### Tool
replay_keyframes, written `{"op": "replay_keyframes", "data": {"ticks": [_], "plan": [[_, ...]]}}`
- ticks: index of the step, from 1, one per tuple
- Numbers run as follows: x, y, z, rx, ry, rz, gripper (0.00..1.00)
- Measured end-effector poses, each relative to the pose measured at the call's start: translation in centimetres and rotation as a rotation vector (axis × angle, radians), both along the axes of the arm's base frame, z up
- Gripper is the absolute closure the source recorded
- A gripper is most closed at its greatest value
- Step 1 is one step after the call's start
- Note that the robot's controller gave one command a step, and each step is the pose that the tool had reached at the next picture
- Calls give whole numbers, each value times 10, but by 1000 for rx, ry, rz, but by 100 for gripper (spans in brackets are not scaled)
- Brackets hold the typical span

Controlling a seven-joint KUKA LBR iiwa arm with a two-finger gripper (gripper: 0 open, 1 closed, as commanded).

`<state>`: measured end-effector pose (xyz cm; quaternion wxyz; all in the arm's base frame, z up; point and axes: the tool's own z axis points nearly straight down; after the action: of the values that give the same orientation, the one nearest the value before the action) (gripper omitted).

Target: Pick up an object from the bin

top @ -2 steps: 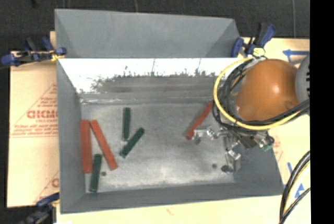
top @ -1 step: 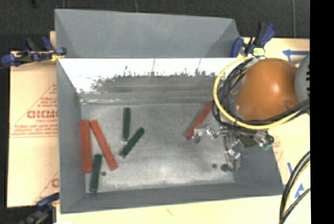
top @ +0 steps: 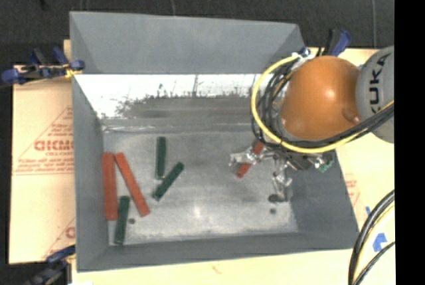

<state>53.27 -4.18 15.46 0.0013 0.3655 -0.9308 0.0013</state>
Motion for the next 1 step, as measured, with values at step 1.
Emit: {"op": "replay_keyframes", "data": {"ticks": [1], "plan": [[54,29,-7,6,-7,69,0]]}}
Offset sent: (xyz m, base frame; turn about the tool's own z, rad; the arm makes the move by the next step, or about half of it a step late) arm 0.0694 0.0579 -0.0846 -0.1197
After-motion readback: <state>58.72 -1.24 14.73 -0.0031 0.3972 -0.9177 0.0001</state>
